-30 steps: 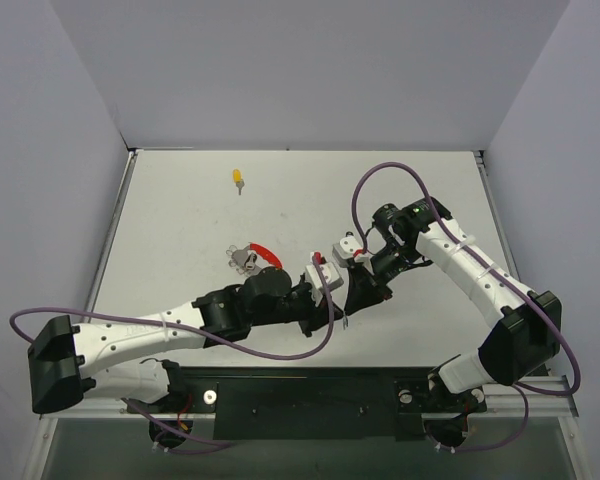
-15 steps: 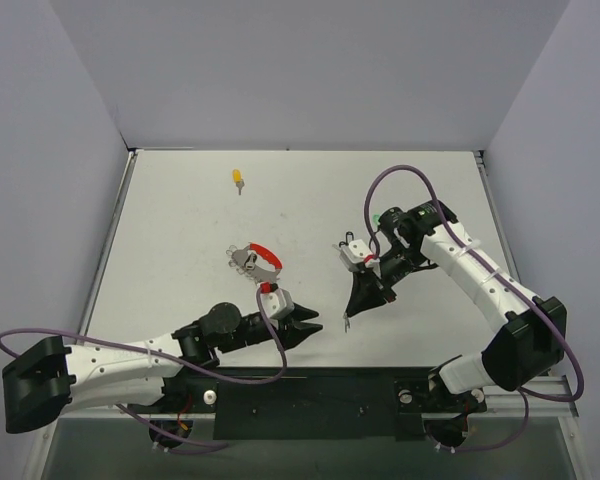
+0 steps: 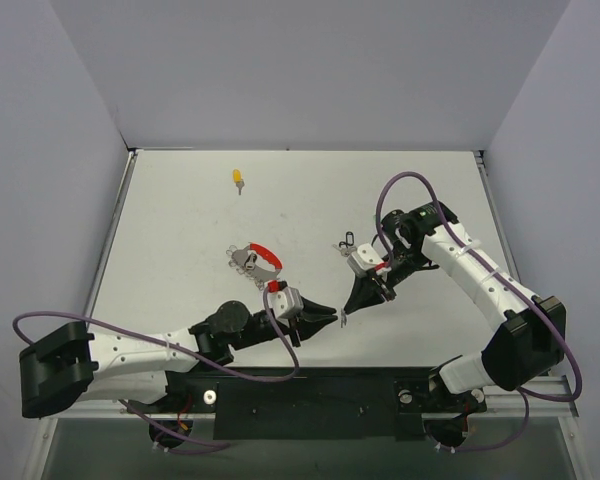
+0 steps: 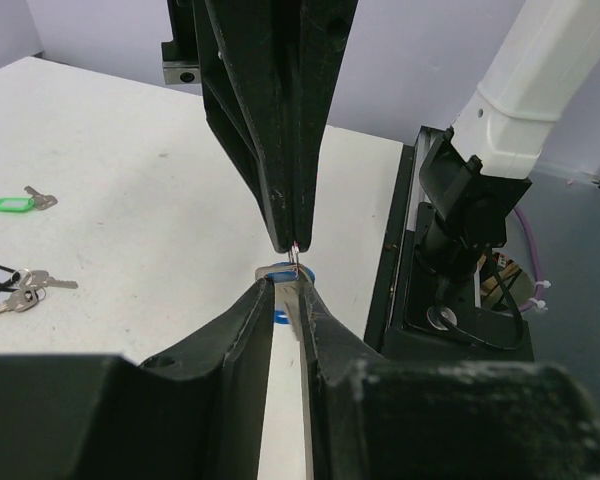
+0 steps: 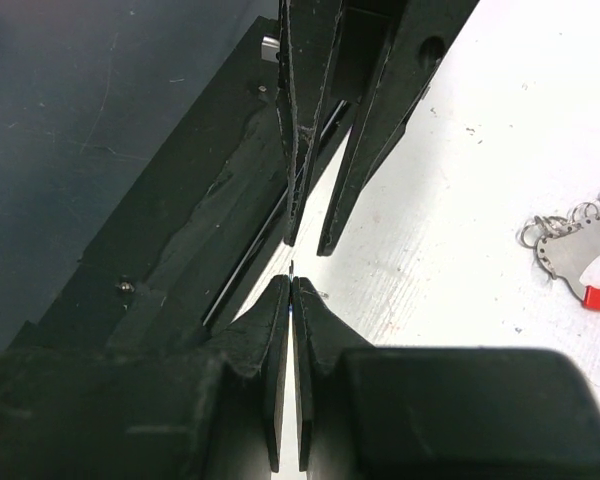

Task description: Put the keys on the keyring

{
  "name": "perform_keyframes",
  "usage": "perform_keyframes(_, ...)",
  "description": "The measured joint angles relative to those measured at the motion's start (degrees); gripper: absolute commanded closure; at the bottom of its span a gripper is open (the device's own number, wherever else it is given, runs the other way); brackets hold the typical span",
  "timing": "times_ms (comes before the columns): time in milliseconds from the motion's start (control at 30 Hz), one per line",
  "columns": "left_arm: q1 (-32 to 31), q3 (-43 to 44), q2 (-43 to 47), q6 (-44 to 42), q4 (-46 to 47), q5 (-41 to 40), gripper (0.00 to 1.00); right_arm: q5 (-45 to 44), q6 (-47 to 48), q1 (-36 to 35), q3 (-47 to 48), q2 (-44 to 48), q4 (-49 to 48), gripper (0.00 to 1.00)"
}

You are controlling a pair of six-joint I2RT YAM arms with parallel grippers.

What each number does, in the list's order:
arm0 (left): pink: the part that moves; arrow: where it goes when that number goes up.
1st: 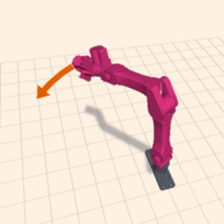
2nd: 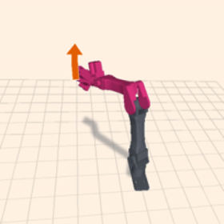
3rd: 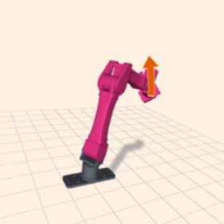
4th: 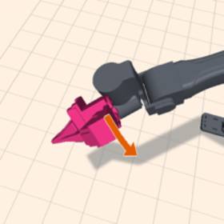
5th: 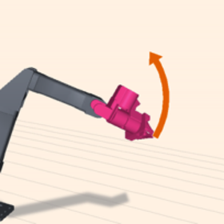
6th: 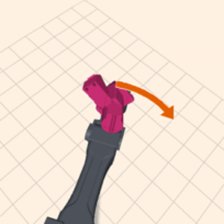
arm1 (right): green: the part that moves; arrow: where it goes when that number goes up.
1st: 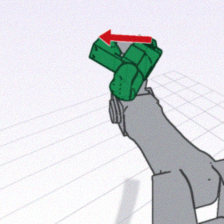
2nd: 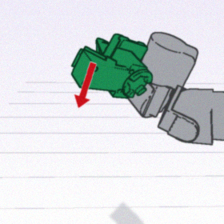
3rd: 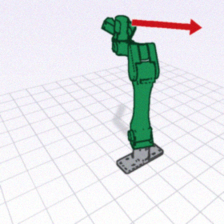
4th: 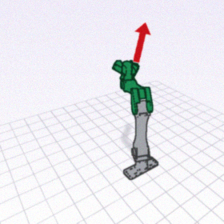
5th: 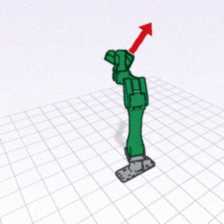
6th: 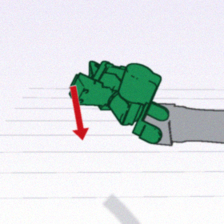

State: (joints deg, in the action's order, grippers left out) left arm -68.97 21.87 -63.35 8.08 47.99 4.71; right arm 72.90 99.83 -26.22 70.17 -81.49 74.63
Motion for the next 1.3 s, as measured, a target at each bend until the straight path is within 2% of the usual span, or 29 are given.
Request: perform_keyframes(1300,-3.0,2.2,-2.9,-3.4,1.0,-6.1,0.79,1.1,2.8,0.4,0.0,0.0,0.0,1.0)
